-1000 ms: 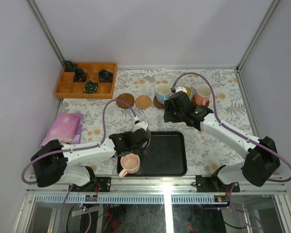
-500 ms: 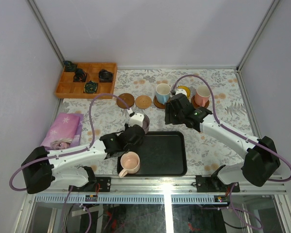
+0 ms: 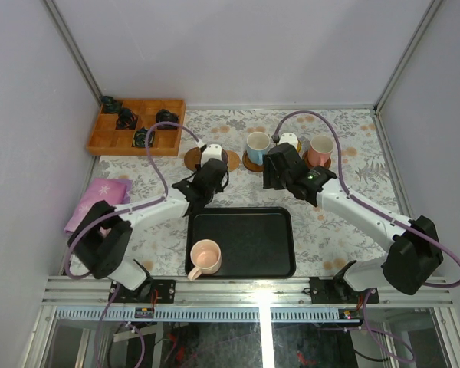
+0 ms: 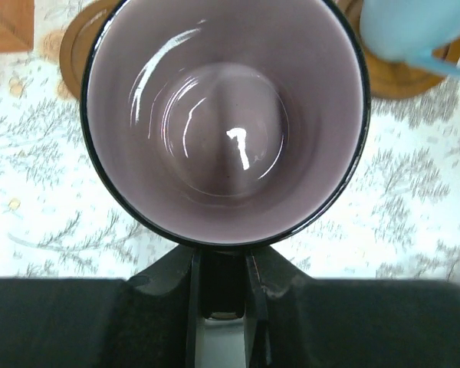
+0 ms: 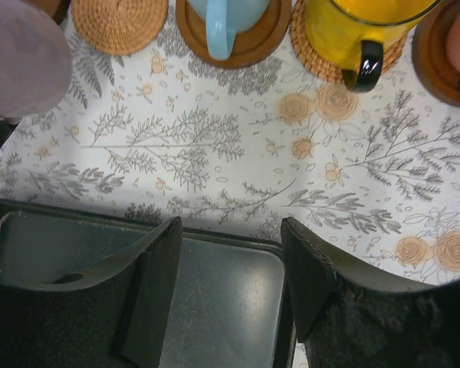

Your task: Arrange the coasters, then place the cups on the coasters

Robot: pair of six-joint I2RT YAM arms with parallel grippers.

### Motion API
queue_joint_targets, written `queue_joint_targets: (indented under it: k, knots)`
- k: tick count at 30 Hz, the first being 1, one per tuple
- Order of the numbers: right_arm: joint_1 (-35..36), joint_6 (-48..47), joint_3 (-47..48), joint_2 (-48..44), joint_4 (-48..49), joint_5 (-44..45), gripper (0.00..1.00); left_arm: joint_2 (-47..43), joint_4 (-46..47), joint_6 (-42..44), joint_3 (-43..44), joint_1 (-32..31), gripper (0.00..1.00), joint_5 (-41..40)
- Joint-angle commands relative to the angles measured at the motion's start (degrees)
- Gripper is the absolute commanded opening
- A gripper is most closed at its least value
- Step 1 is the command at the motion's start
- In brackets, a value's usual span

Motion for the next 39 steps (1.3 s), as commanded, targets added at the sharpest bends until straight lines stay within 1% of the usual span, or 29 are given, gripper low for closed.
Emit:
queue_joint_targets:
  k: [1, 6, 16, 31, 39]
  knots:
    - [0.5, -1.7, 3.5, -0.8, 0.5, 5.3, 0.62, 3.2, 13.3, 0.9, 5.1, 4.0, 0.0, 3.8]
    - [0.4, -2.1, 2.5, -2.5, 1.4, 8.1, 0.62, 8.7, 14.9, -0.1, 8.8, 6.9, 0.0, 6.7]
    - [0.2, -2.6, 2.6, -2.0, 1.6, 8.7, 0.62, 16.4, 14.2, 3.3, 15.6, 7.5, 0.0, 8.2]
    - [0.2, -2.6, 3.0, -0.8, 0.9, 7.6, 0.6, 21.6, 11.9, 4.3, 19.3, 8.2, 0.0, 7.5]
    - [0.2, -2.6, 3.2, 0.1, 0.8, 7.3, 0.6, 22.8, 12.4, 5.5, 20.2, 8.8, 0.0, 7.1]
